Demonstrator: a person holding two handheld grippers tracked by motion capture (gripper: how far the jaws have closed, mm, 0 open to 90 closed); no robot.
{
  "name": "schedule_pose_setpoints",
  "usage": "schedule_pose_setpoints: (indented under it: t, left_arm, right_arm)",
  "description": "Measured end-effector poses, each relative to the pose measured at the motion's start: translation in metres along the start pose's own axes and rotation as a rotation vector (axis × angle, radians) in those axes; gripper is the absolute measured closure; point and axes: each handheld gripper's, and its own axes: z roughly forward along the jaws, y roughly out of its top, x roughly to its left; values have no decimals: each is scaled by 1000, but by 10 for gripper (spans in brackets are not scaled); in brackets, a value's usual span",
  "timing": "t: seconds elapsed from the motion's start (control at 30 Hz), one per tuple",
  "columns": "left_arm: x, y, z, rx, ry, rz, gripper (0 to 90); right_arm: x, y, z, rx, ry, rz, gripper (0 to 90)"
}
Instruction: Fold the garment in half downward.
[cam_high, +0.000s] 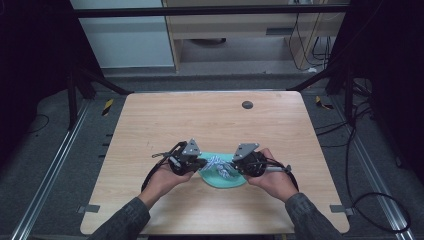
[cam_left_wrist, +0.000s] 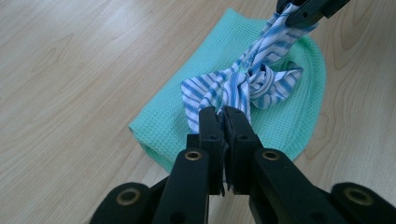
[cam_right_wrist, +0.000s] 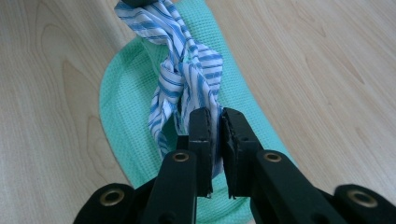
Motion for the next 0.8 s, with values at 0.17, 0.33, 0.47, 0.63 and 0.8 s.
schedule_pose_setpoints:
  t: [0.17, 0.33, 0.47, 0.63, 0.8]
  left_arm:
    - [-4, -3, 0, -9, -7, 1, 868]
    - [-5, -6, 0, -2, -9, 6, 867]
    - [-7, -8, 2, -4, -12, 3, 864]
    - [-9, -12, 2, -8, -14, 1, 860]
    - [-11, -15, 2, -11, -17, -3, 855]
  right_arm:
    - [5, -4, -1, 0, 11, -3, 820]
    - [8, -7, -1, -1, 15, -1, 817]
    - [11, -9, -1, -2, 21, 1, 817]
    - [13, -11, -1, -1, 26, 4, 811]
    - [15, -13, -1, 0, 29, 7, 805]
